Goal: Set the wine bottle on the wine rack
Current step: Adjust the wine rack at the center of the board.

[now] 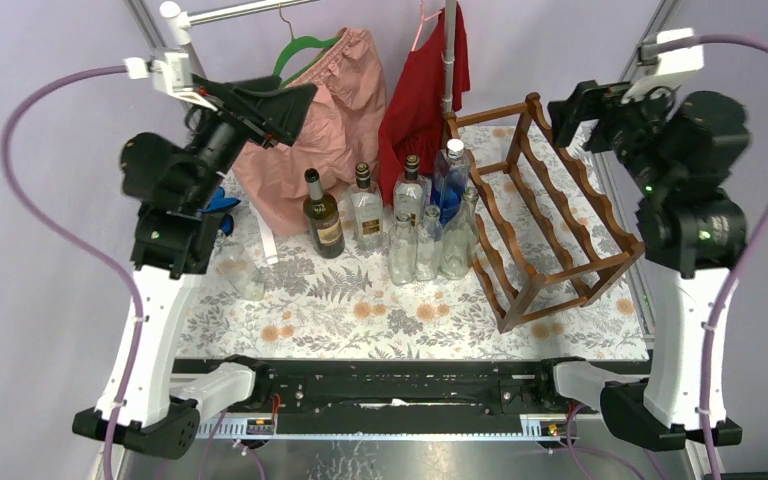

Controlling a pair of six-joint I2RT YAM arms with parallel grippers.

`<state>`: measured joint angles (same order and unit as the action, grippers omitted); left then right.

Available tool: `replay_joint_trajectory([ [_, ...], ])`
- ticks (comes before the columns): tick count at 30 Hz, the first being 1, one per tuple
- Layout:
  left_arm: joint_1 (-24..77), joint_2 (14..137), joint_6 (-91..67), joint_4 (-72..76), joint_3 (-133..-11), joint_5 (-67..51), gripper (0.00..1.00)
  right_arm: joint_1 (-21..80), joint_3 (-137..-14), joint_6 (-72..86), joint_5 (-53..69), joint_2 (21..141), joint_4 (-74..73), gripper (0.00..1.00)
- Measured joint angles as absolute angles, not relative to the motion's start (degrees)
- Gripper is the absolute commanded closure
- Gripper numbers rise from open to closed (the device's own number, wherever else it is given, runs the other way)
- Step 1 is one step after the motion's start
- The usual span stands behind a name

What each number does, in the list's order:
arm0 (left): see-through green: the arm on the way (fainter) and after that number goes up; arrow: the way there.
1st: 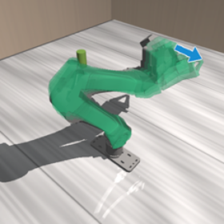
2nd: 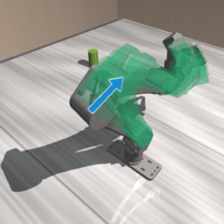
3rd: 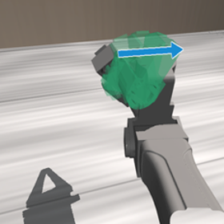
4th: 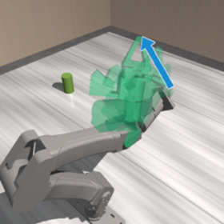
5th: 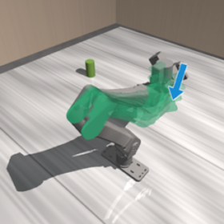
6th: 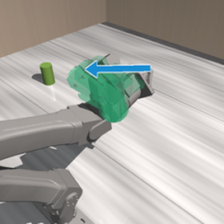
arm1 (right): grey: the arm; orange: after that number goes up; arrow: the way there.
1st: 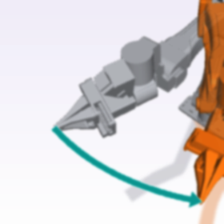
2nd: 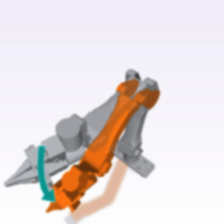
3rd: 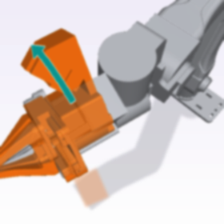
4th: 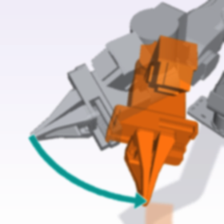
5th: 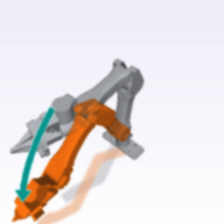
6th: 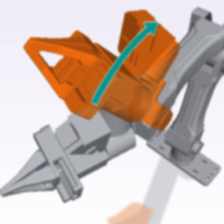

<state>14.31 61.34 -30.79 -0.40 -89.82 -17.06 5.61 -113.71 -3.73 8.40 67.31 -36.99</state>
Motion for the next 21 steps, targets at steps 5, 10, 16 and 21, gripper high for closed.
replay_joint_trajectory([
  [5,10.5,63.5,-35.9,-1.0,-82.1,-18.6,0.01,3.6,-101.4,-0.4,5.6,67.7,-37.0,0.0],
  [10,7.8,64.6,-39.8,-2.9,-78.1,-20.2,0.01,2.2,-93.9,2.1,4.3,67.5,-36.3,0.0],
  [16,6.3,64.5,-41.8,-5.3,-77.6,-22.2,0.02,1.1,-85.1,1.3,10.2,64.6,-31.7,0.0],
  [21,9.9,65.2,-39.7,-10.1,-79.7,-21.3,0.01,0.8,-83.5,-2.9,21.1,63.2,-30.3,0.0],
])
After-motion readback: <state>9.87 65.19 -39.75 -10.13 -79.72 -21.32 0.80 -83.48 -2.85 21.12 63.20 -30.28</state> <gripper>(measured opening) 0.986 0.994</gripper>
